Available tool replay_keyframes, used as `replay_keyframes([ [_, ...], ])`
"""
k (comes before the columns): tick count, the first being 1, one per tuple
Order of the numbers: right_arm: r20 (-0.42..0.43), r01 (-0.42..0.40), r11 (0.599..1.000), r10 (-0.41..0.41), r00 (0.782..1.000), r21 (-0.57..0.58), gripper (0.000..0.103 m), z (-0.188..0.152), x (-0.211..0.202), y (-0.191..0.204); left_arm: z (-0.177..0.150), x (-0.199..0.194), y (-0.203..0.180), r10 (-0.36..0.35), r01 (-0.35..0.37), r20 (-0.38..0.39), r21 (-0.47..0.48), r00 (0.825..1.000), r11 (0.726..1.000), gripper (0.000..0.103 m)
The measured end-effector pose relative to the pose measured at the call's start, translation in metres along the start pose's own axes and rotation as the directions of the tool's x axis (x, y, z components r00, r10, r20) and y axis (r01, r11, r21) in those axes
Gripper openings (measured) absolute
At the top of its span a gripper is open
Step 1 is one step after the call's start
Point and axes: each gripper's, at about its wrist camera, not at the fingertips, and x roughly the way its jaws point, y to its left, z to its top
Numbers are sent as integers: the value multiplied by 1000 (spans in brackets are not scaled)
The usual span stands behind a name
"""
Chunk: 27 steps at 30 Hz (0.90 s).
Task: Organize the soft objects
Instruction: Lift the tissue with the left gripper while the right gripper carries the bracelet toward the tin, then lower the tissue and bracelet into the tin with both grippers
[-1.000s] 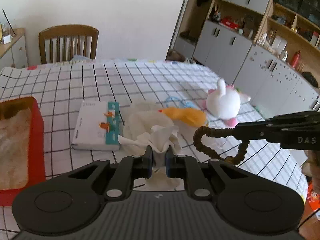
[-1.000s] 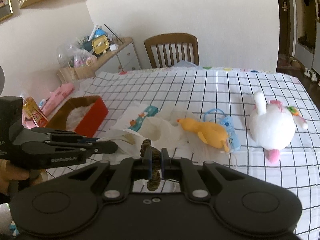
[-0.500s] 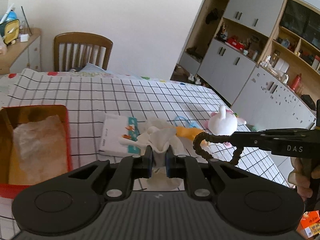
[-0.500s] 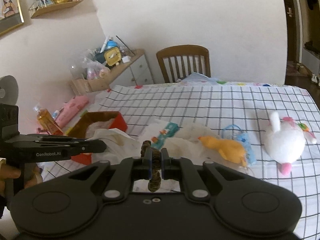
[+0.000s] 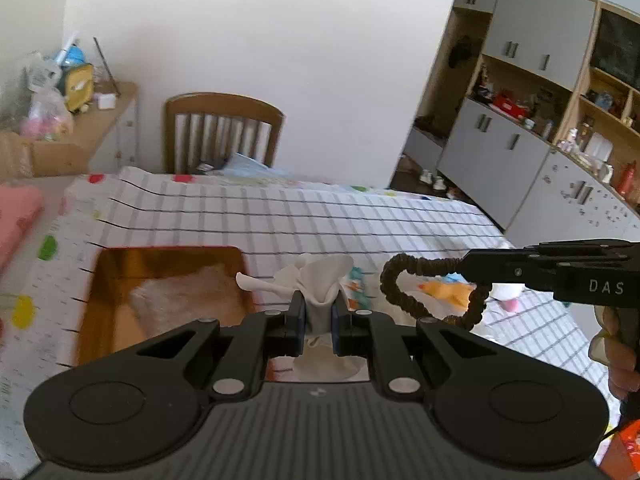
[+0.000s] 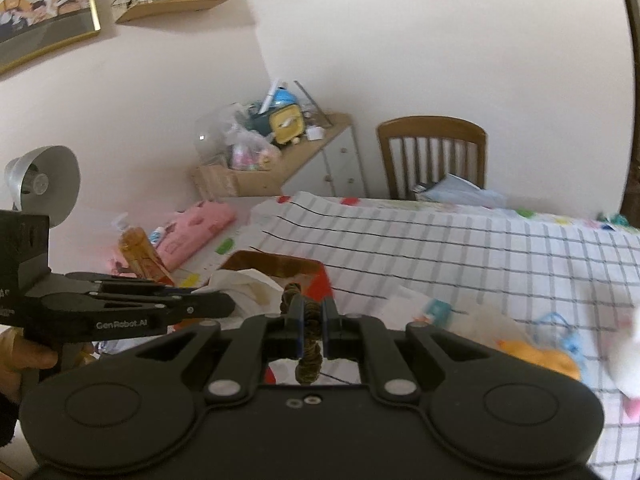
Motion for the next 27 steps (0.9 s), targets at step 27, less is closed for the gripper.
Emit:
replay_keyframes([
  [27, -180, -38, 990, 13, 984, -137, 8, 3, 146, 96, -3, 28, 121, 127, -127, -138, 6, 982, 992, 12],
])
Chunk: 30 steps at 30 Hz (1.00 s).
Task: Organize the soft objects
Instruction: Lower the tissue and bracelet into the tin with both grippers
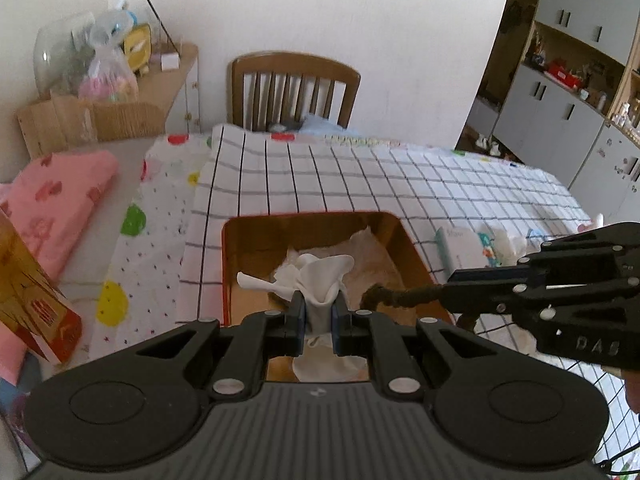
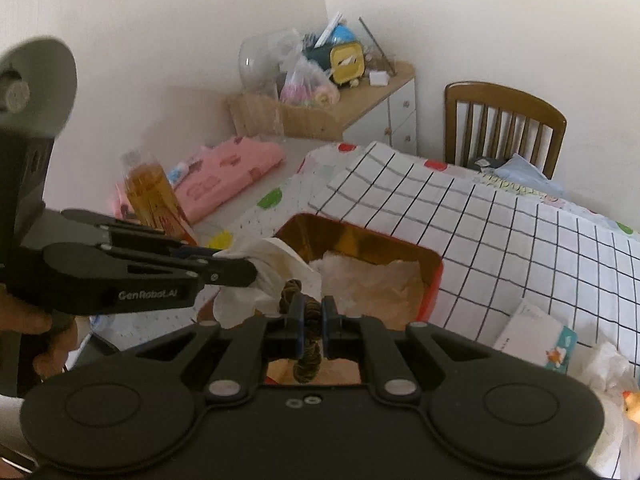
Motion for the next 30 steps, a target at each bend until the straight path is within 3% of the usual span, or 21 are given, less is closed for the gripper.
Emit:
replay_keyframes([
  [20, -150, 17, 998, -26, 988, -59, 8, -15, 56, 2, -9, 60, -3, -45, 49, -142, 24, 989, 998, 12],
  [30, -192, 11, 999, -20, 981, -53, 16, -24, 62, -3, -12, 67, -10, -33, 40, -174, 37, 984, 999, 12],
])
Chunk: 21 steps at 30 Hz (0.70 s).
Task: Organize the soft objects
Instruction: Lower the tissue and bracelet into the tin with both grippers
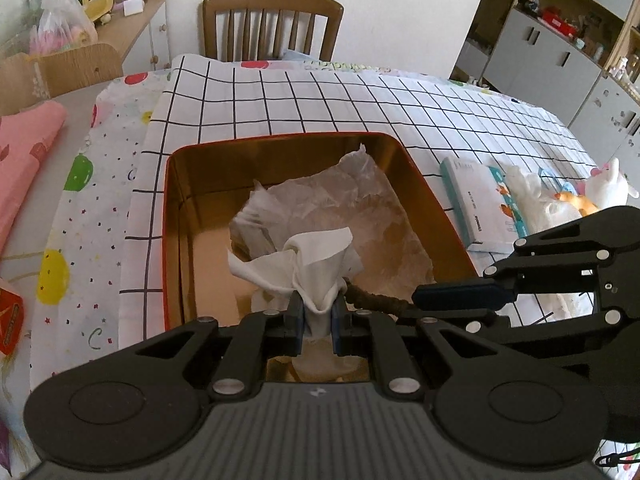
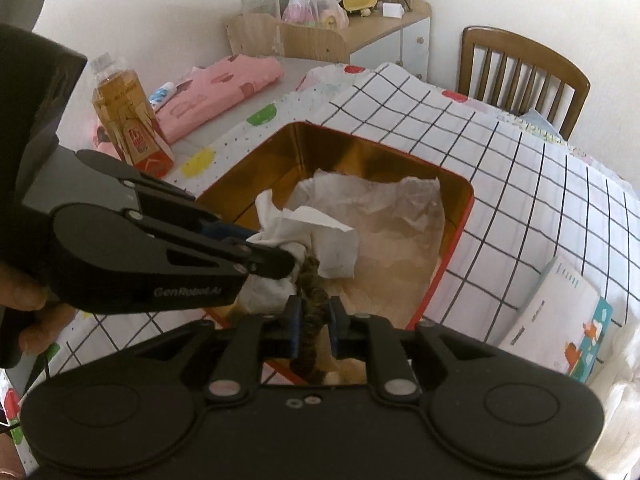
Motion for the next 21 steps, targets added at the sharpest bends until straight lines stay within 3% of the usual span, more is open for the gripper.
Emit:
replay_keyframes([
  [15, 25, -4, 1000, 4, 1000, 10, 33, -1, -10, -1, -2, -10, -4, 23, -23, 13, -4, 1000, 1000, 13],
  [21, 53, -2, 1000, 1, 999, 8, 45, -3, -21, -2, -5, -20, -6, 34, -33, 32, -6, 999, 999, 13],
])
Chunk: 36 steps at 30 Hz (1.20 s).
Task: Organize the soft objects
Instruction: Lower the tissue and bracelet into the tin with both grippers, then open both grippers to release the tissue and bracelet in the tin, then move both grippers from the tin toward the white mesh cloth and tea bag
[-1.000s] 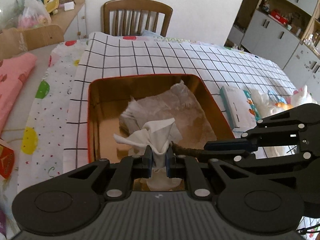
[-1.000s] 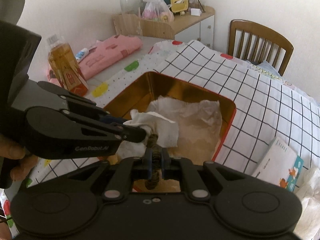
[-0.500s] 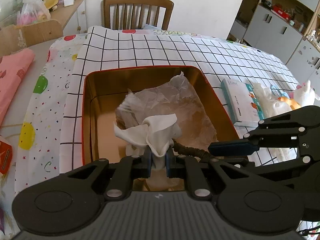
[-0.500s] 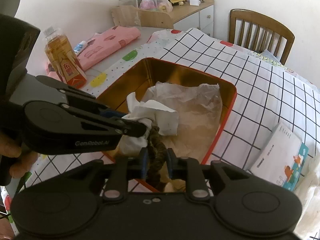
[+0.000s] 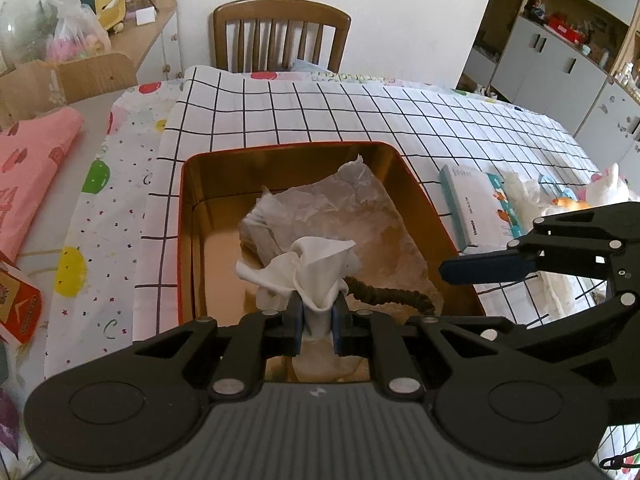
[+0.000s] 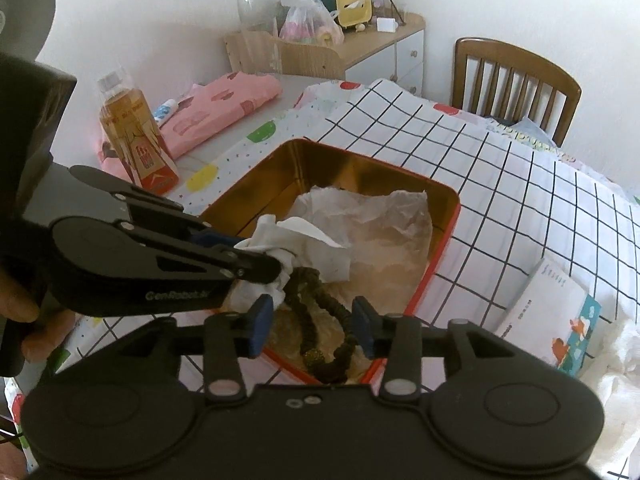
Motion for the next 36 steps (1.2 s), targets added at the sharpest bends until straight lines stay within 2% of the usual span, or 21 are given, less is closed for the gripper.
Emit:
replay_keyframes([
  [13, 51, -8, 999, 6, 999, 41, 58, -10, -33, -10, -5, -26, -9, 23, -24, 59, 14, 998, 1000, 16],
  [15, 65, -11, 999, 8, 998, 44, 60, -12, -41, -12, -6, -30, -9, 18, -19, 66, 5, 998, 1000, 20],
  [18, 82, -17, 998, 13, 997, 54, 61, -15, -51, -16, -8, -30, -9, 28, -27, 64, -7, 998, 1000, 38],
  [20, 94, -15, 998, 9, 996, 58, 61, -16, -59, -18, -9, -32, -8, 30, -29, 70, -22, 997, 999, 62],
  [25, 131, -17, 997, 7, 991, 74, 63, -21, -80, -27, -9, -47, -16, 42, -41, 108, -16, 993, 999, 64],
  [27, 145, -16, 996, 4, 989, 83, 63, -25, -91, -31, -9, -54, -20, 44, -43, 123, -16, 991, 999, 68],
  [31, 178, -12, 994, -7, 984, 106, 68, -33, -112, -41, -7, -69, -32, 59, -60, 163, -3, 985, 998, 73],
  [36, 214, 0, 992, -28, 976, 130, 74, -44, -138, -54, -3, -85, -49, 46, -48, 202, 8, 978, 999, 78],
])
